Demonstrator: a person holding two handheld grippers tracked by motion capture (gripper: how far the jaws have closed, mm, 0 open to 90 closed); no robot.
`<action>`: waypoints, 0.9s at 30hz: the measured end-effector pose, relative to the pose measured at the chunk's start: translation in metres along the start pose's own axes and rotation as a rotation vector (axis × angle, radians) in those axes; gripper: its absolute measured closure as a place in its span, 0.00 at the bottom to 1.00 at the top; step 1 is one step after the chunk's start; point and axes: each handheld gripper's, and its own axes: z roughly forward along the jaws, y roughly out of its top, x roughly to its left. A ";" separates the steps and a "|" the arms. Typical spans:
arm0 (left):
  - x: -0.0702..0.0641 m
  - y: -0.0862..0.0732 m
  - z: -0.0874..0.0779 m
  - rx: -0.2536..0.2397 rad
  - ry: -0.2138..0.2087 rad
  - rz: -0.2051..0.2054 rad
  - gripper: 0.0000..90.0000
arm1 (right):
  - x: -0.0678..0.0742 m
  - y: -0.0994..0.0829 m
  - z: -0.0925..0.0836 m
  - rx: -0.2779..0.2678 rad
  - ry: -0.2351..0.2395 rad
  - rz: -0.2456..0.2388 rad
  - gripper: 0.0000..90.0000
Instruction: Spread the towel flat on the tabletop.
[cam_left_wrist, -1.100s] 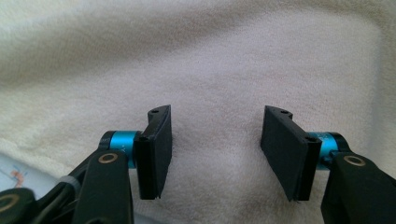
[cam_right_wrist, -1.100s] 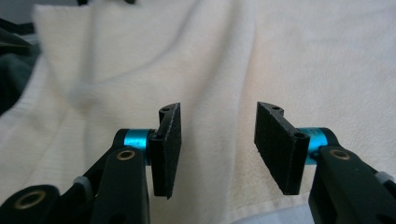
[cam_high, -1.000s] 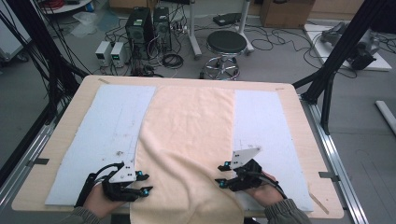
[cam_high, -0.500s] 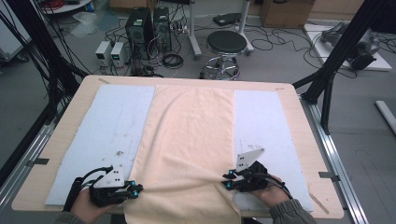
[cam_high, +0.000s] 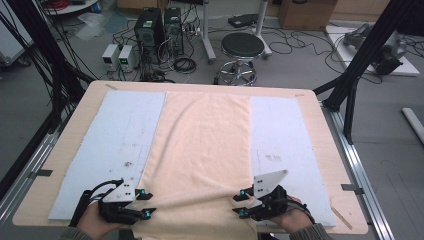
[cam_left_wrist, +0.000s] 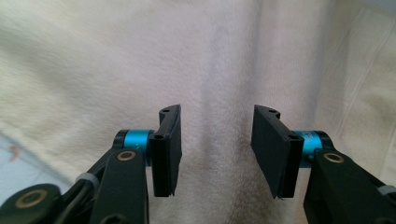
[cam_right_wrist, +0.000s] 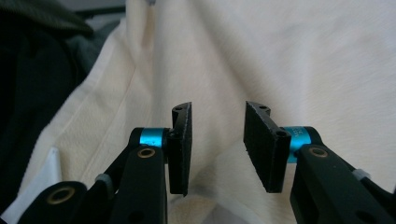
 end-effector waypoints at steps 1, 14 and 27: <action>0.000 -0.001 0.003 0.009 -0.001 0.013 0.66 | -0.001 -0.002 0.004 0.021 -0.001 0.004 0.69; -0.011 0.007 -0.010 -0.055 -0.059 -0.002 0.93 | 0.011 -0.016 -0.008 0.155 0.074 -0.019 0.96; 0.000 -0.006 -0.006 -0.002 -0.014 0.019 0.59 | -0.015 -0.022 -0.024 -0.004 -0.041 0.087 0.63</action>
